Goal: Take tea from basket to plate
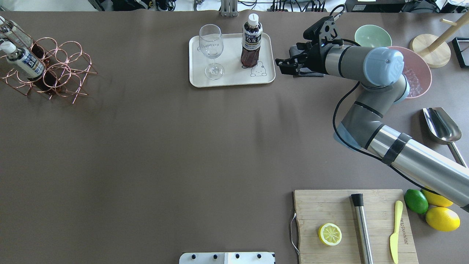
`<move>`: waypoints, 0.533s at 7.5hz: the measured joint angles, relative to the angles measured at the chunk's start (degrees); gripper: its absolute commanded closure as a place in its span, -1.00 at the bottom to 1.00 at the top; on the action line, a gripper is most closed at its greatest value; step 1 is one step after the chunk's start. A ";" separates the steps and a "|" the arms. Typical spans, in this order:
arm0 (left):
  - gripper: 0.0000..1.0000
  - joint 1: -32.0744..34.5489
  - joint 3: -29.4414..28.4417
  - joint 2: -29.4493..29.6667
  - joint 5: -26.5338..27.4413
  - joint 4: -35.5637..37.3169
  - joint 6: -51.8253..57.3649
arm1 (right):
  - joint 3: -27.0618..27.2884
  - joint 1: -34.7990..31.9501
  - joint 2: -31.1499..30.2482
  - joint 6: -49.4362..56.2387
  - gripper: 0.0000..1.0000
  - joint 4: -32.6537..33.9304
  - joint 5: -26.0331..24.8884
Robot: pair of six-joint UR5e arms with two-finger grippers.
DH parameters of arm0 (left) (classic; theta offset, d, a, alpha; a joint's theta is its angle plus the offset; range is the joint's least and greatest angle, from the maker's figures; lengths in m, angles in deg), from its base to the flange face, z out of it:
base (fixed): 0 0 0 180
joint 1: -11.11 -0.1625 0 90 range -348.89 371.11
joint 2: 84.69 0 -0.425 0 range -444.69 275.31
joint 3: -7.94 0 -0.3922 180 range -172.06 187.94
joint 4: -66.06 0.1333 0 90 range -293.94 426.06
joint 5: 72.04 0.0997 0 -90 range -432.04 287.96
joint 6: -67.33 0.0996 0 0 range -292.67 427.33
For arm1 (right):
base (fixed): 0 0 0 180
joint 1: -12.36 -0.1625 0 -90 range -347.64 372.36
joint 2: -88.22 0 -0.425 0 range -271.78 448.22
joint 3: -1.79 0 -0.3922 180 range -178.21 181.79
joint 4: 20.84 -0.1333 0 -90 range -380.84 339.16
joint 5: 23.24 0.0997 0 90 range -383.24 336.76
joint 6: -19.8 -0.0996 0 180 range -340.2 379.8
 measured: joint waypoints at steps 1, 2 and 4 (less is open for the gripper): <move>-0.96 2.28 1.72 -4.74 -3.04 0.54 9.73 | 0.87 -3.22 -1.45 2.29 -1.00 3.98 3.69; -0.96 3.92 2.14 -9.37 -5.59 0.42 19.30 | 2.32 -6.20 -4.27 7.15 -1.00 6.80 6.16; -0.96 4.59 -1.97 -14.53 -9.14 -3.85 30.45 | 4.71 -16.35 -8.49 14.30 -1.00 17.97 17.23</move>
